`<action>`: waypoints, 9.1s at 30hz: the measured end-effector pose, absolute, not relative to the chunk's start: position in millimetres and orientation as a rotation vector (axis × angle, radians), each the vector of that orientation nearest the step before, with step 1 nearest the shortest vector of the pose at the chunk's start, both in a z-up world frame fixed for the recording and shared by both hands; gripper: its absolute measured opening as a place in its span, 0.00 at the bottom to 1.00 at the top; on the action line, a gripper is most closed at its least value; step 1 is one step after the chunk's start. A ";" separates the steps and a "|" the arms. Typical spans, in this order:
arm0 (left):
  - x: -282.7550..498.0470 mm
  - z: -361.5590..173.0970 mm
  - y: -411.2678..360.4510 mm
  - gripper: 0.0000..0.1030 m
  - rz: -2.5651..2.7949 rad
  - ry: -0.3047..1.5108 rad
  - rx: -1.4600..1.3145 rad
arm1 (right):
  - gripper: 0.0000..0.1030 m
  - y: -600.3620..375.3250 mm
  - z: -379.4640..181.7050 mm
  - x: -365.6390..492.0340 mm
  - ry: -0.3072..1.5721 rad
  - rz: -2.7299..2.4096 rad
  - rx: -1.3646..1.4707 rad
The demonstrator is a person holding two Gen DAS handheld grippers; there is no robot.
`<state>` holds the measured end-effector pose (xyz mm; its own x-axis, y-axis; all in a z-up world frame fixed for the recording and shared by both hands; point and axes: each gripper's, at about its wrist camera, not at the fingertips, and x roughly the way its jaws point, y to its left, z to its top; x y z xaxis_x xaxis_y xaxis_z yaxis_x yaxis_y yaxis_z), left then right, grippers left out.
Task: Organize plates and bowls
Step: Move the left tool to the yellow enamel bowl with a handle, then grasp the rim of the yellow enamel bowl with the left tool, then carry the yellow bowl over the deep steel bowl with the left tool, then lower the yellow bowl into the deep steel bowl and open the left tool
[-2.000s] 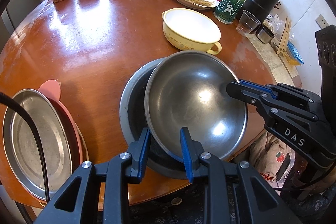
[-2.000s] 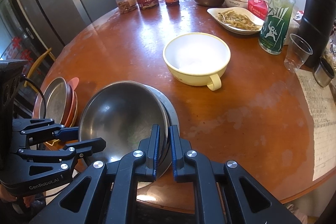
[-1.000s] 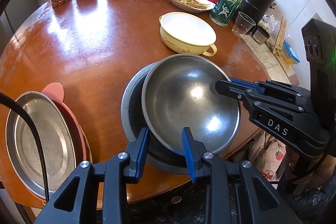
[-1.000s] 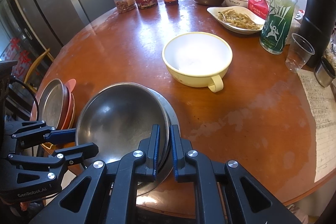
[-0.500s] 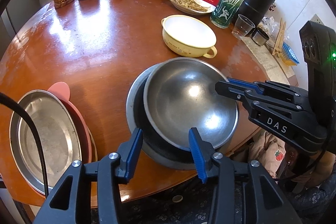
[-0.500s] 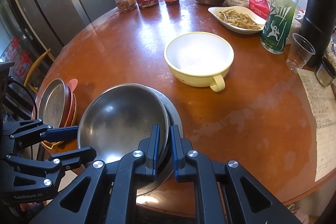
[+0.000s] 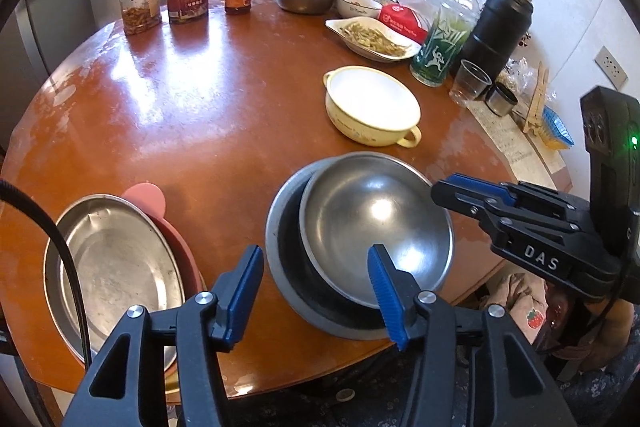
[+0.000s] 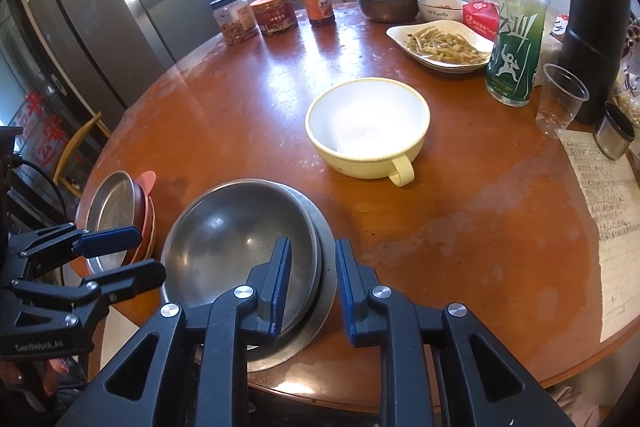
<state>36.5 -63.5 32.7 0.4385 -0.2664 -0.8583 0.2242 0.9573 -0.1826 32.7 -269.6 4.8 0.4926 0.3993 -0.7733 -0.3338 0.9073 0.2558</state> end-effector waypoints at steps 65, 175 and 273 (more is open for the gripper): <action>225.6 -17.2 -133.4 0.61 -0.297 1.192 -0.026 | 0.52 -308.0 -35.0 145.5 0.973 0.228 0.248; 44.5 34.4 -77.5 0.36 -0.381 1.122 -0.086 | 0.19 -250.8 41.1 11.0 0.838 0.414 0.043; 31.3 61.9 -63.3 0.57 -0.344 1.040 -0.058 | 0.34 -259.2 30.5 39.5 0.904 0.415 0.056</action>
